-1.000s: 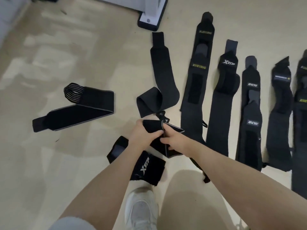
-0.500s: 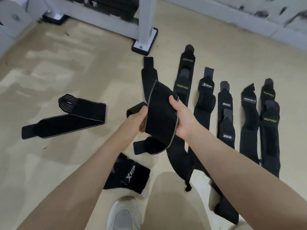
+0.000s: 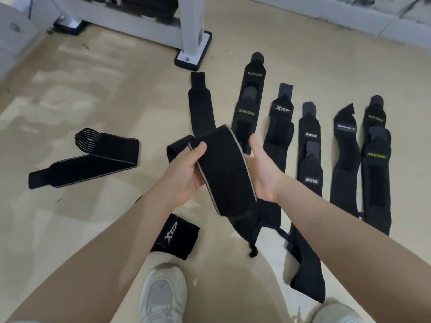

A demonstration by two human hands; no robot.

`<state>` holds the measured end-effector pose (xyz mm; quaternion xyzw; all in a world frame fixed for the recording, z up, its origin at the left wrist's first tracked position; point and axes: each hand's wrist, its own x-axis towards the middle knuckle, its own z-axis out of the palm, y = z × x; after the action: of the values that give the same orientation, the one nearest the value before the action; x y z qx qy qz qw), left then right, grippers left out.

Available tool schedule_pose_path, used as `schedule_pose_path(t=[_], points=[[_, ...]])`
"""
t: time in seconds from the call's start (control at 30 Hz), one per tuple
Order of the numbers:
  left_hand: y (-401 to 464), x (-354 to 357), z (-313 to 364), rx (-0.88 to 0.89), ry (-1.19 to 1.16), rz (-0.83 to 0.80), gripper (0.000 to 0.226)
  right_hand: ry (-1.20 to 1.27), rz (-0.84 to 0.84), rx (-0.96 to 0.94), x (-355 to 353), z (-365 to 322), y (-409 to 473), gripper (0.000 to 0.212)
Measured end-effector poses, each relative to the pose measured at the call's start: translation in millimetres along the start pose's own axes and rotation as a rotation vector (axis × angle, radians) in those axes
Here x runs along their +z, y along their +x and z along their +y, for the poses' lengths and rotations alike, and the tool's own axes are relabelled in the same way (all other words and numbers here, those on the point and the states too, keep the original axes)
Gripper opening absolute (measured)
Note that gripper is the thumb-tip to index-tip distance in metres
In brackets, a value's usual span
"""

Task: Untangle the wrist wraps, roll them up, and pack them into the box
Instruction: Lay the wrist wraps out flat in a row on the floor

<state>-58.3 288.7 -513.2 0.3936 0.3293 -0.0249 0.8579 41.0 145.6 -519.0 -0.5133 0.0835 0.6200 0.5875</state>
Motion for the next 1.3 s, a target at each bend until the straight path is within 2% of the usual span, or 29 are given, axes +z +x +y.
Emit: schedule_pose_path(t=[0.1,0.17,0.23,0.33,0.4,0.47,0.53,0.63,0.67,0.73,0.77,0.8,0.83,0.9,0.97,1.0,1.07,1.13,1.2,1.27,1.3], points=[[11,0,1,0.039,-0.094,0.124,0.032,-0.100,-0.062,0.045,-1,8,-10,0.053],[18,-7,-1,0.063,-0.148,0.204,0.034,-0.169,-0.050,0.005,-4,7,-13,0.034],[22,-13,-3,0.091,-0.189,0.259,0.034,-0.175,-0.020,-0.078,-8,4,-14,0.036],[22,-16,-9,0.088,-0.213,0.343,0.029,-0.015,-0.014,-0.226,-9,-3,-13,0.049],[23,-19,-15,0.074,-0.202,0.373,0.028,0.019,0.024,-0.290,-5,-8,-13,0.036],[24,-23,-19,0.036,-0.174,0.388,0.028,0.025,0.016,-0.296,-4,-11,-14,0.016],[24,-27,-21,-0.042,-0.090,0.412,0.021,0.136,-0.047,-0.225,-3,-12,-18,0.023],[23,-26,-29,-0.181,0.187,0.472,0.004,0.463,-0.143,-0.169,-1,-13,-21,0.036],[24,-25,-32,-0.201,0.281,0.512,0.011,0.510,-0.126,-0.177,2,-14,-21,0.038],[25,-30,-39,-0.189,0.400,0.571,0.051,0.443,0.029,-0.191,5,-15,-18,0.021],[25,-34,-42,-0.161,0.444,0.550,0.070,0.372,0.119,-0.181,5,-14,-15,0.018],[22,-37,-43,-0.144,0.491,0.483,0.078,0.314,0.211,-0.152,6,-13,-13,0.018],[20,-40,-44,-0.147,0.535,0.384,0.076,0.266,0.293,-0.124,6,-13,-12,0.019],[13,-44,-45,-0.227,0.576,0.179,0.047,0.187,0.395,-0.110,3,-13,-10,0.016],[12,-46,-46,-0.282,0.529,0.140,0.018,0.123,0.383,-0.159,2,-14,-10,0.014],[12,-47,-46,-0.290,0.479,0.163,0.013,0.093,0.369,-0.201,2,-14,-10,0.016],[11,-46,-46,-0.298,0.464,0.196,0.018,-0.025,0.374,-0.284,2,-17,-10,0.018],[5,-42,-48,-0.362,0.659,0.100,0.020,-0.198,0.417,-0.341,6,-15,-11,0.009],[-5,-32,-46,-0.540,0.857,-0.148,0.025,-0.296,0.421,-0.386,8,-9,-9,0.010],[-5,-21,-39,-0.648,1.040,-0.345,0.027,-0.224,0.357,-0.383,8,-5,-4,0.016],[2,-20,-33,-0.601,1.173,-0.330,0.022,-0.127,0.332,-0.356,7,-4,0,0.020]])
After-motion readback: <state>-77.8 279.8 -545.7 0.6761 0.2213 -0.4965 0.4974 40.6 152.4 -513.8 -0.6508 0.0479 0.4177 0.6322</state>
